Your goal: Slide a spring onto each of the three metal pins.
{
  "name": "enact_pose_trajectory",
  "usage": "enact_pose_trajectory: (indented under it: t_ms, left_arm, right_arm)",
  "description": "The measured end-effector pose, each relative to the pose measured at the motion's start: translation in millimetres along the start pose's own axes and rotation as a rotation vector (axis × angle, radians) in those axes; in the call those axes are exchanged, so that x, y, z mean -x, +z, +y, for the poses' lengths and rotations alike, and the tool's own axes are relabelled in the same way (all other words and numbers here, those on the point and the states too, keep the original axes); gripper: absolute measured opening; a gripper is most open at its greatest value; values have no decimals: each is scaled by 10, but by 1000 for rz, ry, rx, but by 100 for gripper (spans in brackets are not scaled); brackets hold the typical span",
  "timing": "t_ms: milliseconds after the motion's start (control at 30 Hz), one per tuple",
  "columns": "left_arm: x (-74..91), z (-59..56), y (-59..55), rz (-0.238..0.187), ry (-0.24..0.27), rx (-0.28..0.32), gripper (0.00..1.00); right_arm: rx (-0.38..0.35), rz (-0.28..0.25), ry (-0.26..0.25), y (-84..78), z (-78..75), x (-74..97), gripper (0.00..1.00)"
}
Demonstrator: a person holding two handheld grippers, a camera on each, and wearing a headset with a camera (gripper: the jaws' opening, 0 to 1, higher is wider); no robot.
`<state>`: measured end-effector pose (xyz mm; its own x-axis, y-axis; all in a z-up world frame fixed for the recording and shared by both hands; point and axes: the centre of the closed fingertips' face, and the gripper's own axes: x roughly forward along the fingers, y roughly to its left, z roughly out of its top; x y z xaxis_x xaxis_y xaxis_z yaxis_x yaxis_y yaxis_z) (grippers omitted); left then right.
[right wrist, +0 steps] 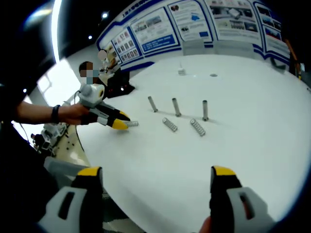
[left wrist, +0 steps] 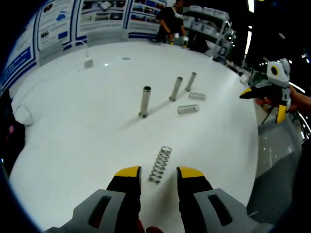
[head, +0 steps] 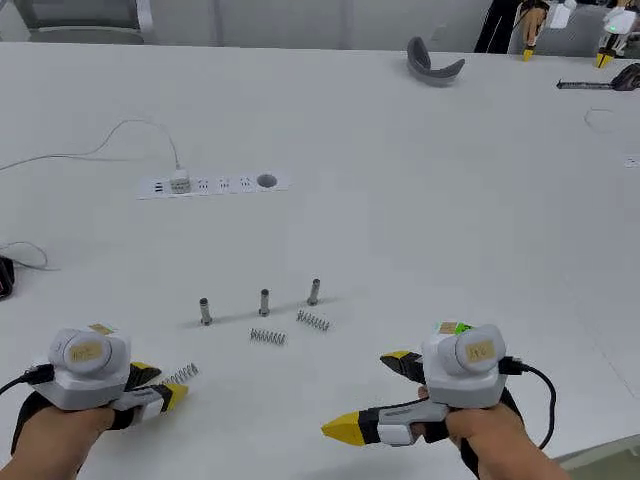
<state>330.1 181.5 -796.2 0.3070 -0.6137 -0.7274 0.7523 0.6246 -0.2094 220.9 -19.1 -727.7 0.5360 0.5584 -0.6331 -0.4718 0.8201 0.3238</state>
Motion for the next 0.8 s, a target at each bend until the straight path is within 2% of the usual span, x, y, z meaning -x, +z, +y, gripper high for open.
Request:
enact_pose_trajectory:
  t_ms: [133,467,533,700,800]
  left_arm:
    - [-25,0,-18,8,2,-26,27]
    - [-37,-5,-60,31,18,-108,13]
    - [-40,5,-76,40,33,-120,12]
    - [-15,28,-70,36,49,-95,11]
    - [15,-6,-62,26,37,-64,11]
  right_arm:
    - [-1,3,0,-12,-4,2,93]
    - [-10,0,8,-27,18,-7,93]
    - [-9,1,8,-31,21,-6,93]
    - [-8,0,6,-40,17,-5,93]
    - [-8,-2,10,-45,34,-12,93]
